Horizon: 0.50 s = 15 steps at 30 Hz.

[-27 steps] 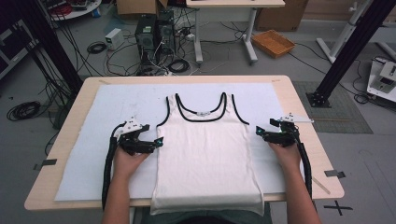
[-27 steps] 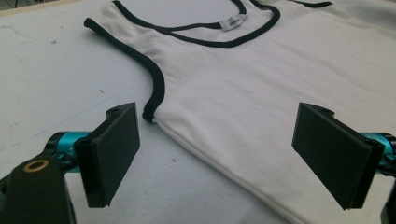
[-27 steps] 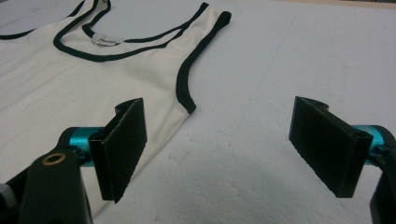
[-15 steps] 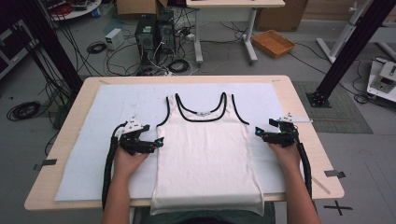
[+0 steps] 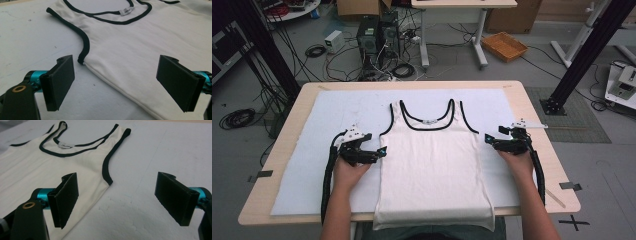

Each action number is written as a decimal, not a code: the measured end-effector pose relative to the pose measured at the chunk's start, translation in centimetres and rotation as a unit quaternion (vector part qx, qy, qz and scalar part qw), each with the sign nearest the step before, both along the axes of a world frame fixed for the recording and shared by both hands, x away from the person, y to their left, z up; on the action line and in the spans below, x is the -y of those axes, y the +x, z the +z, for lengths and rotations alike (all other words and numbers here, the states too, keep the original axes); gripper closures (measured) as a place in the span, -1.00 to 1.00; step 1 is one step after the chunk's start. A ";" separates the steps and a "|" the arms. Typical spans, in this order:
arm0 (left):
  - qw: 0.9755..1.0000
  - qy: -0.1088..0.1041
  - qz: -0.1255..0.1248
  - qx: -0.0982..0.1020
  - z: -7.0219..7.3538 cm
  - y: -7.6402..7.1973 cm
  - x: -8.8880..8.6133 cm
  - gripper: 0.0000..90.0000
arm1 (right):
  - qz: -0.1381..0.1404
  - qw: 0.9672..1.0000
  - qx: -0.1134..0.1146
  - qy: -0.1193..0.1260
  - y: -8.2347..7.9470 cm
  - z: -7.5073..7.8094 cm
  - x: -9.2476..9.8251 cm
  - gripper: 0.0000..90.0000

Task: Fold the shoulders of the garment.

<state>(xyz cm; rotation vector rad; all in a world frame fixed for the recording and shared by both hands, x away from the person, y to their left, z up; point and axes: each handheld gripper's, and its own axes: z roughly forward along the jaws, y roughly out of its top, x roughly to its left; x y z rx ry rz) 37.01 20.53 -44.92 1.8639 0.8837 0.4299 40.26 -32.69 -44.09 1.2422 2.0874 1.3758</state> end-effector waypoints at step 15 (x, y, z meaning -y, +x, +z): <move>1.000 -0.004 0.007 0.000 0.0 0.0 -0.1 -0.66 | 0.040 0.997 -0.028 -0.066 7.8 4.7 -6.0 -0.57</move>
